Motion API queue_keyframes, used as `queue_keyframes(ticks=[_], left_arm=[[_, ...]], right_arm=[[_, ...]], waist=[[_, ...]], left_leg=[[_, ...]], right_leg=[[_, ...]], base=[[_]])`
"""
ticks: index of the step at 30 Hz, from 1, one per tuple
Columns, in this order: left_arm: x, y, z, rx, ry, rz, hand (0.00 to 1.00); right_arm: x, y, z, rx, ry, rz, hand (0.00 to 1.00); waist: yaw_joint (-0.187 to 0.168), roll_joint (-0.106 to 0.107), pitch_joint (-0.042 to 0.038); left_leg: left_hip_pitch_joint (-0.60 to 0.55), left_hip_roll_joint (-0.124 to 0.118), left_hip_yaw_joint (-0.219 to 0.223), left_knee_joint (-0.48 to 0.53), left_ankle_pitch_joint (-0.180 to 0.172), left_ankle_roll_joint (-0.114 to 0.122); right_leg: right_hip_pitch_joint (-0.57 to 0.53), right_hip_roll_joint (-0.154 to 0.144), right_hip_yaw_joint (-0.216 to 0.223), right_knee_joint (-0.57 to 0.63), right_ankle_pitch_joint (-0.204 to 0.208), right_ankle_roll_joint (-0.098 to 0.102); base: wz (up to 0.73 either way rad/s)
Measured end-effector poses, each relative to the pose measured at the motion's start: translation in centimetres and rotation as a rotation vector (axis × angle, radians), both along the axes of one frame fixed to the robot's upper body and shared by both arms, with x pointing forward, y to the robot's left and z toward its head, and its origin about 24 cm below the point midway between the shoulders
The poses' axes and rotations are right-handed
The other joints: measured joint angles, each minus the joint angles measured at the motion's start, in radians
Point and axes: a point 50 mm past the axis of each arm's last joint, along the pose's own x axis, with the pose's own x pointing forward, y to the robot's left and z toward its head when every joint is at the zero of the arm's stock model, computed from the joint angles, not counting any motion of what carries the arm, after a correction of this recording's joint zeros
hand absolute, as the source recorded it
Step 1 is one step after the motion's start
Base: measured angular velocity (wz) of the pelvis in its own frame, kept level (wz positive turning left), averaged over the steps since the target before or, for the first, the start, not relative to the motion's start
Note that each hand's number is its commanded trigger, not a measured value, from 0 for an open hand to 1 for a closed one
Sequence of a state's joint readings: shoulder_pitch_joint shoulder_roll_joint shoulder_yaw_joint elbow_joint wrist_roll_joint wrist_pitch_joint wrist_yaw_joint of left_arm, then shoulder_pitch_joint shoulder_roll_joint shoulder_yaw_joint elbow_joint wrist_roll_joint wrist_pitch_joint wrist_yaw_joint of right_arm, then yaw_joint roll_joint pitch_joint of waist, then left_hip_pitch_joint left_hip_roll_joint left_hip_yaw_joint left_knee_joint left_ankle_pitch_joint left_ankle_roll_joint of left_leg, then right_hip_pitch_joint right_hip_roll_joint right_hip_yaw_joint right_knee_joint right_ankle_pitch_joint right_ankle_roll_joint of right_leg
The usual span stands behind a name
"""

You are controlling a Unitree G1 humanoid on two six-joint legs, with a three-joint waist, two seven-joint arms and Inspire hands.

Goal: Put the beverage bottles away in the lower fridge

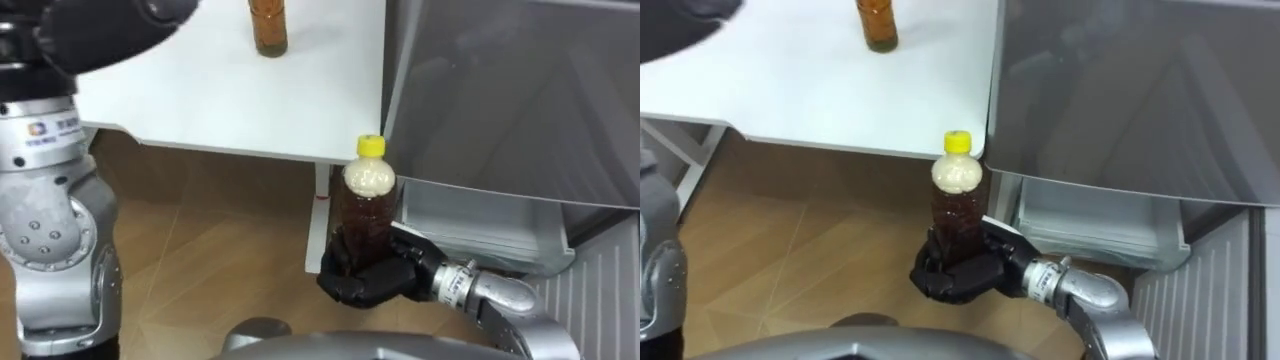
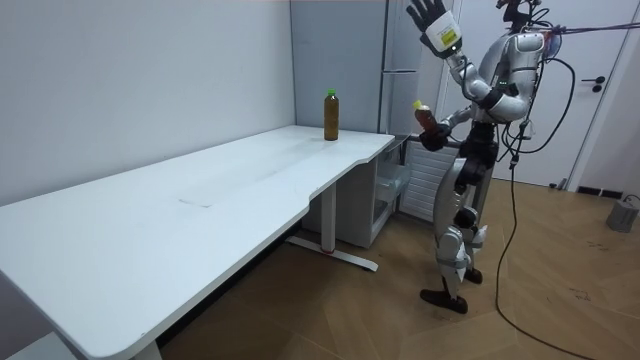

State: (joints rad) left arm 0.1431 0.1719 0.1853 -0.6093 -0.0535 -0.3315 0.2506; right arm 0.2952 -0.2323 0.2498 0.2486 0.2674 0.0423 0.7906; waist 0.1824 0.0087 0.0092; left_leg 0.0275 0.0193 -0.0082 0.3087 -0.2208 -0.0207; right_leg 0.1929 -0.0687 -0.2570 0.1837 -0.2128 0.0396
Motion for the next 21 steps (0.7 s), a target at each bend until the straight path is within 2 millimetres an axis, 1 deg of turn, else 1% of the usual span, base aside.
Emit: queue_keyframes(ticks=[3, 5, 8, 9, 10, 11, 13, 14, 16, 17, 19, 20, 21], left_arm=[[-0.4, 1.4, 0.1, -0.051, -0.025, 0.092, 0.0], [-0.3, 2.2, -0.3, -0.101, -0.02, 0.136, 0.0], [0.3, 4.0, -2.2, -0.206, 0.052, 0.218, 0.0], [0.4, 4.8, -3.4, -0.239, 0.103, 0.263, 0.0], [0.3, 5.7, -4.8, -0.27, 0.165, 0.312, 0.0], [0.1, 6.1, -5.4, -0.286, 0.196, 0.334, 0.0], [-0.3, 7.2, -8.1, -0.359, 0.324, 0.396, 0.0], [-0.4, 7.4, -8.8, -0.375, 0.358, 0.41, 0.0], [-1.0, 8.4, -11.9, -0.483, 0.49, 0.454, 0.0], [-1.1, 8.6, -12.6, -0.517, 0.521, 0.463, 0.0], [-1.8, 9.2, -16.3, -0.62, 0.673, 0.511, 0.0], [-2.1, 9.3, -17.3, -0.645, 0.714, 0.529, 0.0], [-2.9, 9.4, -19.7, -0.689, 0.818, 0.564, 0.0]], right_arm=[[-0.8, -0.3, -0.4, -0.011, 0.033, -0.01, 1.0], [-0.9, -0.2, -0.5, -0.014, 0.041, -0.011, 1.0], [-0.7, -0.4, -0.3, -0.028, 0.037, -0.022, 1.0], [-0.6, -0.3, -0.3, -0.026, 0.034, -0.024, 1.0], [-0.6, -0.4, -0.3, -0.029, 0.034, -0.025, 1.0], [-0.6, -0.4, -0.3, -0.03, 0.034, -0.028, 1.0], [-0.6, -0.4, -0.4, -0.036, 0.048, -0.035, 1.0], [-0.7, -0.4, -0.4, -0.041, 0.056, -0.038, 1.0], [-0.6, -0.4, -0.5, -0.048, 0.074, -0.051, 1.0], [-0.6, -0.4, -0.5, -0.049, 0.076, -0.055, 1.0], [-0.4, -0.3, -0.6, -0.064, 0.086, -0.067, 1.0], [-0.3, -0.3, -0.6, -0.068, 0.088, -0.073, 1.0], [-0.1, -0.3, -0.6, -0.076, 0.088, -0.081, 1.0]], waist=[[0.015, 0.006, -0.0012], [0.023, 0.007, -0.0011], [0.04, 0.007, -0.0015], [0.044, 0.009, 0.0011], [0.047, 0.006, -0.0014], [0.046, 0.003, -0.0034], [0.051, -0.003, -0.0055], [0.053, -0.004, -0.0063], [0.064, -0.005, -0.006], [0.064, -0.006, -0.006], [0.071, -0.005, -0.0059], [0.073, -0.007, -0.0063], [0.069, -0.006, -0.0056]], left_leg=[[0.0, -0.001, 0.0, 0.0, 0.0, 0.0], [0.002, -0.001, 0.0, 0.0, 0.001, -0.001], [0.009, -0.001, 0.002, -0.007, 0.004, -0.002], [0.016, -0.002, 0.001, -0.012, 0.006, -0.002], [0.02, -0.003, 0.001, -0.016, 0.006, -0.002], [0.019, -0.004, -0.001, -0.017, 0.006, -0.003], [0.02, -0.007, -0.003, -0.018, 0.006, -0.002], [0.023, -0.008, -0.003, -0.018, 0.006, -0.002], [0.029, -0.009, -0.001, -0.025, 0.006, -0.002], [0.03, -0.009, -0.001, -0.026, 0.006, -0.002], [0.036, -0.009, 0.001, -0.04, 0.006, -0.003], [0.037, -0.009, 0.002, -0.041, 0.006, -0.002], [0.039, -0.009, 0.003, -0.042, 0.006, -0.002]], right_leg=[[0.001, 0.0, 0.0, 0.0, 0.0, 0.0], [0.001, 0.0, 0.002, 0.0, 0.0, 0.0], [0.005, 0.0, 0.005, -0.003, 0.0, 0.0], [0.018, 0.001, 0.004, -0.016, 0.0, -0.001], [0.022, 0.001, 0.003, -0.022, 0.001, -0.002], [0.023, 0.001, 0.001, -0.028, 0.001, -0.002], [0.027, 0.0, 0.0, -0.033, 0.002, -0.003], [0.028, -0.001, 0.001, -0.033, 0.002, -0.003], [0.031, -0.002, 0.003, -0.035, 0.001, -0.002], [0.03, -0.002, 0.004, -0.035, 0.001, -0.002], [0.03, -0.002, 0.008, -0.035, 0.0, -0.001], [0.031, -0.002, 0.008, -0.035, 0.0, -0.001], [0.031, -0.003, 0.008, -0.035, 0.0, -0.001]], base=[[0.0], [0.0], [0.0], [0.0], [0.04], [0.03], [0.05], [0.0], [-0.02], [0.0], [-0.04], [-0.04], [0.0]])
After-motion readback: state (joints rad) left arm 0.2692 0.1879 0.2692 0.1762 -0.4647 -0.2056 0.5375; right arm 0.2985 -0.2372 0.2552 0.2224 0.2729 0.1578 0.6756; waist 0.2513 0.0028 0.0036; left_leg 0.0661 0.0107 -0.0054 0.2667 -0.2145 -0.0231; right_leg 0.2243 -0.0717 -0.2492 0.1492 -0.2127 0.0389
